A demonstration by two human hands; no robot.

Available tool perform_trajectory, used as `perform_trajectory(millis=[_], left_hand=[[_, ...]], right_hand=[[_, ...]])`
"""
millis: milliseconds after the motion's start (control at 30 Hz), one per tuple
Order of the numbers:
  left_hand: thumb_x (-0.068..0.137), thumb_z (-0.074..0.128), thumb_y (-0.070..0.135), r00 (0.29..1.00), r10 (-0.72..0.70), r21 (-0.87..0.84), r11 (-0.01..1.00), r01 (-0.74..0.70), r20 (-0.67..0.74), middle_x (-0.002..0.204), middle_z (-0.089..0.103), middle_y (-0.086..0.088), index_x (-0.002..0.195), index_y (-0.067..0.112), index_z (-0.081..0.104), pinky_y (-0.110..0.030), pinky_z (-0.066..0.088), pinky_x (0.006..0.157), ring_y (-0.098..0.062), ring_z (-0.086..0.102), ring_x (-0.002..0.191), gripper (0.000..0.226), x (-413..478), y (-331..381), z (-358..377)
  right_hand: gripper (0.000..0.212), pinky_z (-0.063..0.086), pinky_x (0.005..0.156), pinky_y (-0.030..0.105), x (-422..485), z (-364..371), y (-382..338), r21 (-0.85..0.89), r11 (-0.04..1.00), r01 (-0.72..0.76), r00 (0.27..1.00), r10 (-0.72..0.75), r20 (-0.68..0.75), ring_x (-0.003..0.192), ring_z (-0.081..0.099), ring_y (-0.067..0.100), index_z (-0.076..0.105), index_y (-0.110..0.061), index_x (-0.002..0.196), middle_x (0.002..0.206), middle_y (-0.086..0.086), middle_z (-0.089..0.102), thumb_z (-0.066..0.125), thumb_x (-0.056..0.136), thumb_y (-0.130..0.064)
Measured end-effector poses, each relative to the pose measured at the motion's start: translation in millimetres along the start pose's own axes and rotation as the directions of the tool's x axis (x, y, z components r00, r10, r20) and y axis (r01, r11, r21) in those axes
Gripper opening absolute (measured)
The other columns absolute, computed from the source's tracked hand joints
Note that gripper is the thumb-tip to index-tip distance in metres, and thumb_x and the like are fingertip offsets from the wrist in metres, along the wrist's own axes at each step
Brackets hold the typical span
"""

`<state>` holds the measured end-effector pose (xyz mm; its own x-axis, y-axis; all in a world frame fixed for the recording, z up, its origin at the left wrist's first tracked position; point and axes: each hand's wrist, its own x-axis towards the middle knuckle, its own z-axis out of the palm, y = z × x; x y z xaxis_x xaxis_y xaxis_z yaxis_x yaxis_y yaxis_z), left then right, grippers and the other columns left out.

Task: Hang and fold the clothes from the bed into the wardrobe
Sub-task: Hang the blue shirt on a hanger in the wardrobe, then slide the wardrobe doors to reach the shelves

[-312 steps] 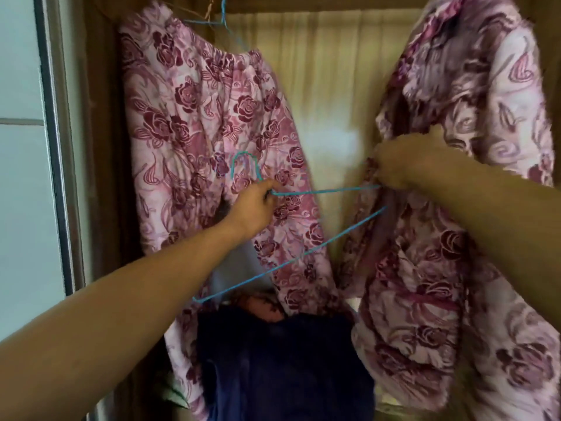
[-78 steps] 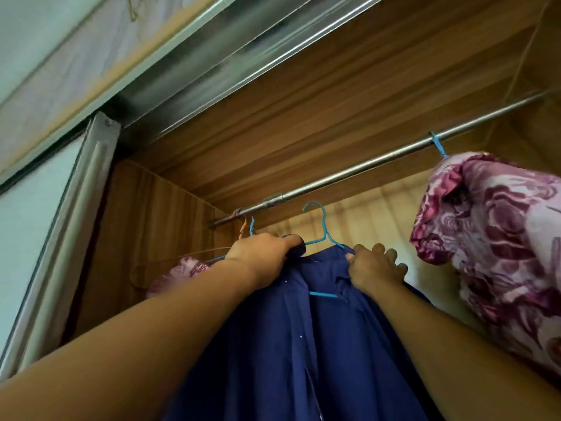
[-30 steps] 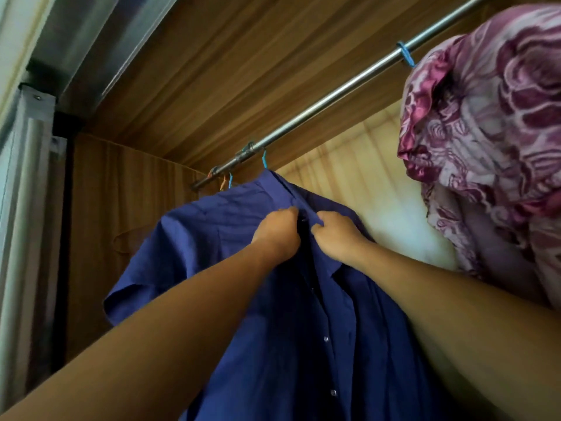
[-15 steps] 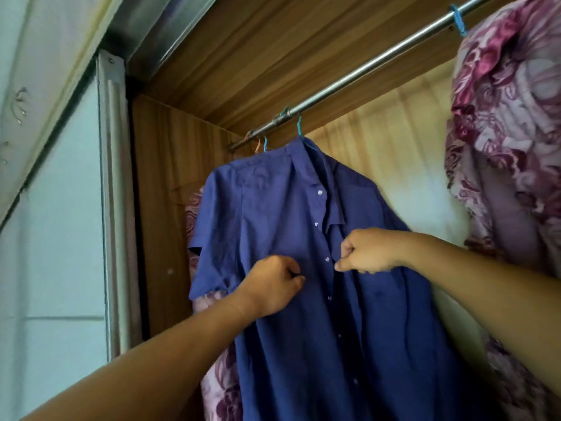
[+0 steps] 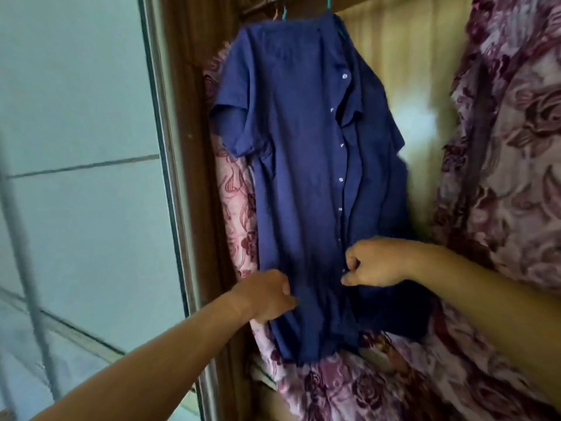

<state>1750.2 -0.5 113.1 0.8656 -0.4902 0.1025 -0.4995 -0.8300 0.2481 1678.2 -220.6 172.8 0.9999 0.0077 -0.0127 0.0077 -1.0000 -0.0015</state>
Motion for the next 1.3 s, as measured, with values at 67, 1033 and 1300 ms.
perform_trajectory(millis=[67, 1033, 1300], left_hand=[[0.096, 0.058, 0.037, 0.997, 0.046, -0.033, 0.998, -0.045, 0.058, 0.097, 0.073, -0.017, 0.101, 0.002, 0.07, -0.029, 0.056, 0.067, -0.029, 0.071, 0.082, 0.038, -10, -7, 17], [0.095, 0.065, 0.028, 0.983, 0.035, -0.443, 0.889, -0.113, -0.179, 0.119, 0.063, 0.007, 0.133, 0.026, 0.049, -0.03, 0.052, 0.096, -0.011, 0.063, 0.108, 0.041, -148, -181, 88], [0.092, 0.059, 0.015, 0.964, 0.103, -0.412, 0.889, -0.201, -0.246, 0.101, 0.065, 0.006, 0.116, 0.022, 0.053, -0.035, 0.055, 0.089, -0.01, 0.063, 0.095, 0.025, -141, -163, 93]], right_hand=[[0.049, 0.052, 0.09, 0.035, -14, 24, -7, 0.038, 0.998, -0.049, 0.999, 0.049, 0.009, 0.102, 0.061, 0.025, 0.067, -0.012, 0.114, 0.114, 0.007, 0.065, 0.057, 0.094, -0.057], [0.054, 0.034, 0.053, 0.032, -7, 83, -232, -0.419, 0.873, 0.249, 0.767, -0.442, -0.465, 0.078, 0.059, 0.027, 0.025, -0.036, 0.153, 0.101, 0.0, 0.055, 0.042, 0.103, -0.042], [0.049, 0.023, 0.046, 0.027, -6, 89, -225, -0.459, 0.874, 0.158, 0.766, -0.402, -0.502, 0.057, 0.045, 0.021, 0.027, -0.033, 0.15, 0.072, -0.002, 0.048, 0.04, 0.103, -0.043]])
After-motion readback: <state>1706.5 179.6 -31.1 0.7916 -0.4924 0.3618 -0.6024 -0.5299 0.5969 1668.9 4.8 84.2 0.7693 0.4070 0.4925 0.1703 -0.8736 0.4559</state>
